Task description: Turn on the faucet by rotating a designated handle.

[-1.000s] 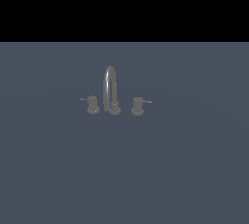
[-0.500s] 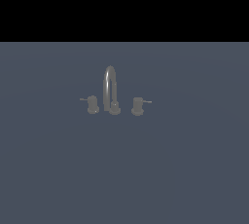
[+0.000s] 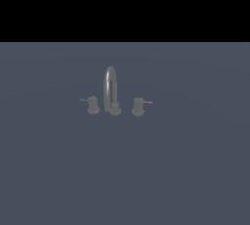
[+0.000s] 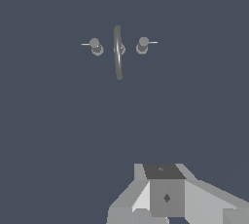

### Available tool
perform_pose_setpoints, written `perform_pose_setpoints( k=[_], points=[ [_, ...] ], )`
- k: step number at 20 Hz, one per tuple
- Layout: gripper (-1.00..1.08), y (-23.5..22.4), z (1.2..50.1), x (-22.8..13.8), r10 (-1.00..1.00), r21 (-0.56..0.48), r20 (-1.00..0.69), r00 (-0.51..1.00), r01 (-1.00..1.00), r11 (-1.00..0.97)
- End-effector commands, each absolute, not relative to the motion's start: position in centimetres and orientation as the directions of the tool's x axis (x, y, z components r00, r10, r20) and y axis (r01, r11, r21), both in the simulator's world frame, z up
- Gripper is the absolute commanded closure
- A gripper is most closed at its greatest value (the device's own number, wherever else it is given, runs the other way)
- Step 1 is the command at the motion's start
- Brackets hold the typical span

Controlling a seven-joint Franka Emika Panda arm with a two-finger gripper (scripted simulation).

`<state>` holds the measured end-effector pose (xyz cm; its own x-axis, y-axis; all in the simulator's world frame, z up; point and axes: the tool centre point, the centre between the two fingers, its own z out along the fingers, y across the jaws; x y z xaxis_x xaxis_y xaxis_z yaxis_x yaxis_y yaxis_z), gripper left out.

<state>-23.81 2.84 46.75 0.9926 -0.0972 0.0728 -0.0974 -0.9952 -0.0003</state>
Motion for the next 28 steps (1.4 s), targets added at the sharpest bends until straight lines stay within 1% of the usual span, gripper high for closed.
perform_pose_setpoints(
  k=[1,14,28],
  points=[
    [1.08,3.9,45.5,-23.3,-0.143,-0.002,0.071,0.987,-0.144,-0.990],
    [1.08,9.5,38.7,-19.6,-0.392,-0.012,0.058,0.918,-0.392,-0.920],
    [1.08,14.3,31.6,-14.2,-0.622,-0.021,0.041,0.782,-0.622,-0.783]
  ],
)
